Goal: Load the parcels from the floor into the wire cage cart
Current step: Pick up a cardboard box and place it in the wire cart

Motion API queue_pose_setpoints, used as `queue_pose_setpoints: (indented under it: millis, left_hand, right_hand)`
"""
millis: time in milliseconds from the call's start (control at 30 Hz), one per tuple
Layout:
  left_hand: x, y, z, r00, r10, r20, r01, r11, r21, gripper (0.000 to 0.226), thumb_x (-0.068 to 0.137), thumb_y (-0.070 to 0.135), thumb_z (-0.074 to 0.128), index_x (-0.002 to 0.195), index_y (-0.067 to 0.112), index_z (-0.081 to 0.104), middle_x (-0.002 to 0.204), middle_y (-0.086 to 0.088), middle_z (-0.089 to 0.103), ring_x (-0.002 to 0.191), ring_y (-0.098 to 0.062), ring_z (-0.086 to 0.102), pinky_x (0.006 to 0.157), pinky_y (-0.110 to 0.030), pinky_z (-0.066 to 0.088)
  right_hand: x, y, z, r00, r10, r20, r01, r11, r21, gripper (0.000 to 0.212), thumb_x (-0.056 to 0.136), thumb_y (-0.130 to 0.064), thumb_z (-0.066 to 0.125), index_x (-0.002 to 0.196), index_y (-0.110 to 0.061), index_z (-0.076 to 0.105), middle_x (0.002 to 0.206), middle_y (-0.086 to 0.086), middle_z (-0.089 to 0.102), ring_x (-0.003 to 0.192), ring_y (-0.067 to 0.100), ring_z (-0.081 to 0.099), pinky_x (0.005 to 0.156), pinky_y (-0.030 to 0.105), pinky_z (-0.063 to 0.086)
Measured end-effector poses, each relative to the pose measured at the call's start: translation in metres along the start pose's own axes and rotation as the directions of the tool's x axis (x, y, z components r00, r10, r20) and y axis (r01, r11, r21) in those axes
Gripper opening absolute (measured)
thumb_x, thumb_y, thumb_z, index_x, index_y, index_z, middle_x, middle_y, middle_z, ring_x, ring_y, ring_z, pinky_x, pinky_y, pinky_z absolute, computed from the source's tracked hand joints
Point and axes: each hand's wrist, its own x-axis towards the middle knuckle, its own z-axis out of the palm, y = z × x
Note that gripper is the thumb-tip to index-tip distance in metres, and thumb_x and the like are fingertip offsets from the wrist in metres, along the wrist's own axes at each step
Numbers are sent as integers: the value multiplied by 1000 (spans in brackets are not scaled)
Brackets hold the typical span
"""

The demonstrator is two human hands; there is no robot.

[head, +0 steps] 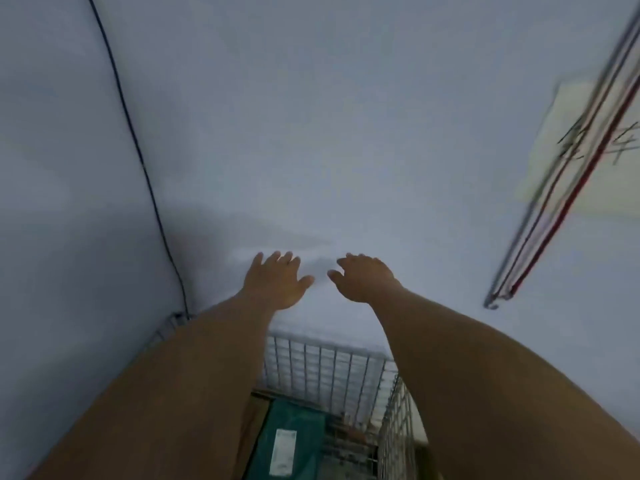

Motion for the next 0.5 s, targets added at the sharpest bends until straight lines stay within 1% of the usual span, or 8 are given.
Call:
queue_pose_setpoints:
  millis: [100, 200, 367, 500]
  left_hand:
    - [-25, 17, -104, 995, -22, -97, 23, 1000, 13, 71, 104, 62, 13, 163, 22, 20, 171, 1, 15, 158, -21, 11, 127, -50, 4]
    - [-49, 36, -195, 982, -29, -185, 31, 999, 9, 73, 104, 63, 12, 163, 22, 18, 172, 0, 13, 158, -23, 10, 127, -51, 3]
    - [-89, 67, -303, 962, -14, -272, 16, 1000, 8, 72, 104, 63, 11, 164, 23, 13, 172, 1, 7, 159, -23, 5, 127, -50, -2]
    - [-108, 97, -358, 948, 39, -316, -36, 999, 16, 73, 104, 64, 10, 165, 24, 11, 173, 1, 5, 159, -22, 3, 127, -50, -3]
  right_hand:
    - [-36, 9, -105, 993, -7, -122, 4, 1000, -26, 63, 107, -55, 23, 157, -19, 37, 165, 2, 33, 152, 25, 28, 125, 47, 18]
    - [-72, 18, -188, 975, -14, -220, 2, 998, -56, 64, 106, -56, 23, 157, -19, 36, 164, 2, 34, 152, 25, 29, 125, 48, 19]
    - [-136, 38, -279, 941, 23, -336, -51, 996, -74, 65, 106, -56, 23, 159, -20, 31, 168, 2, 28, 155, 25, 23, 127, 48, 14]
    - [-184, 65, -327, 910, 106, -401, -143, 988, -63, 64, 107, -55, 22, 161, -21, 27, 170, 0, 22, 157, 24, 17, 128, 48, 10]
